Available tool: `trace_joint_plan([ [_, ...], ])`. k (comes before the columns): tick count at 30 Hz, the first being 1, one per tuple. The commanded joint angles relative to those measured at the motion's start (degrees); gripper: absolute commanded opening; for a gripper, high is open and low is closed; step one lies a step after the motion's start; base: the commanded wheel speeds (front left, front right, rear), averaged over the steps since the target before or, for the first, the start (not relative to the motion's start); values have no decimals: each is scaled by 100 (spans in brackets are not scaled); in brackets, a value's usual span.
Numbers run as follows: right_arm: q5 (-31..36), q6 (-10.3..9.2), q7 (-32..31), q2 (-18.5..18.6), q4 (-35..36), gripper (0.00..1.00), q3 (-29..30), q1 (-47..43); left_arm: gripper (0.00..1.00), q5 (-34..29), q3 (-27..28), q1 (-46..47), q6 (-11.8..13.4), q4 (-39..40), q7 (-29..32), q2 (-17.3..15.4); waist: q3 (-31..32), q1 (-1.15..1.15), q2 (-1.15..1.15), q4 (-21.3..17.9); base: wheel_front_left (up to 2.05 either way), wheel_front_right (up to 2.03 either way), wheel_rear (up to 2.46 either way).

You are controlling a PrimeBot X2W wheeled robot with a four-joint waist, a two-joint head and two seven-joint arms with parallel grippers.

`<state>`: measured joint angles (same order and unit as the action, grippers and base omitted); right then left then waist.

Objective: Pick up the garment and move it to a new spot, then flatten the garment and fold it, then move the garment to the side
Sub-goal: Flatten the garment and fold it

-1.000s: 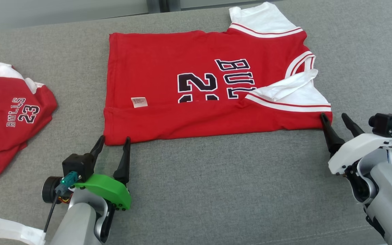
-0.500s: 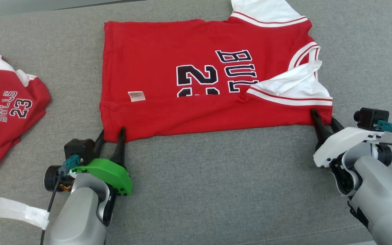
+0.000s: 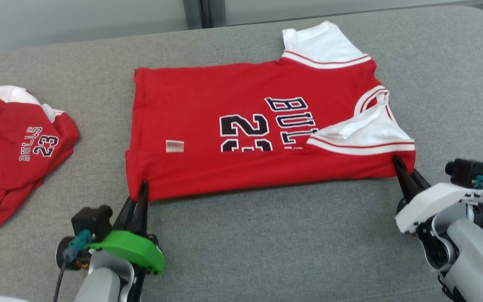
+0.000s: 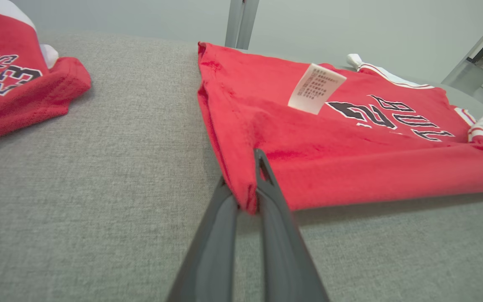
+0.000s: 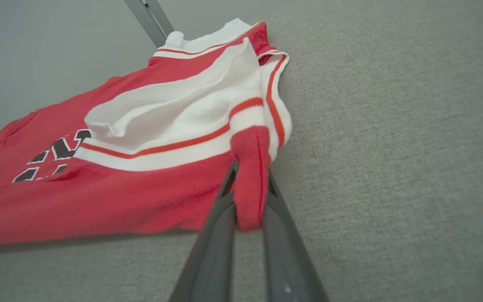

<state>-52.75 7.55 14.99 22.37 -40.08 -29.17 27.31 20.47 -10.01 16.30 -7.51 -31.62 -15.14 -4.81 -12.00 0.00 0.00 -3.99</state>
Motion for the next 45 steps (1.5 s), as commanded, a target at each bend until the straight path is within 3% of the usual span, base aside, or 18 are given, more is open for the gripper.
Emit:
trace_joint_plan([
  [1, 24, -12, 25, 85, 131, 0, 98, -306, 0, -50, 58, -281, 12, 138, 1, -19, 209, 0, 0, 13, 0, 0, 0],
  [8, -20, -13, 27, 180, 812, 0, 436, -1472, 0, 24, 281, -1216, 111, 630, 1, 86, 338, 0, 0, 51, 0, 0, 0],
  [16, 89, -17, -169, 93, 1262, 0, 856, -2374, 0, -19, 224, -1585, 90, 646, 1, 138, 360, 0, 0, 48, 0, 0, 0],
  [17, 134, -17, -186, 67, 1288, 7, 903, -2396, 37, -30, 220, -1576, 89, 633, 1, 142, 361, 0, 0, 40, 0, 0, 0],
  [18, 188, -17, -205, 28, 1317, 56, 958, -2418, 100, -47, 224, -1559, 104, 626, 1, 150, 363, 0, 0, 27, 0, 0, 0],
  [19, 224, -16, -224, -15, 1331, 100, 996, -2441, 100, -59, 230, -1549, 111, 613, 1, 154, 368, 0, 0, 17, 0, 0, 0],
  [29, 1053, -10, -58, -401, 1657, 100, 1608, -2213, 100, -200, 601, -1363, 264, 1096, 1, 178, 592, 0, 0, 43, 0, 0, 0],
  [45, 2703, -10, 25, -1043, 2910, 100, 2296, -2231, 100, -1018, 1036, -993, 295, 1994, 2, 179, 853, 0, 0, 178, 0, 0, 0],
])
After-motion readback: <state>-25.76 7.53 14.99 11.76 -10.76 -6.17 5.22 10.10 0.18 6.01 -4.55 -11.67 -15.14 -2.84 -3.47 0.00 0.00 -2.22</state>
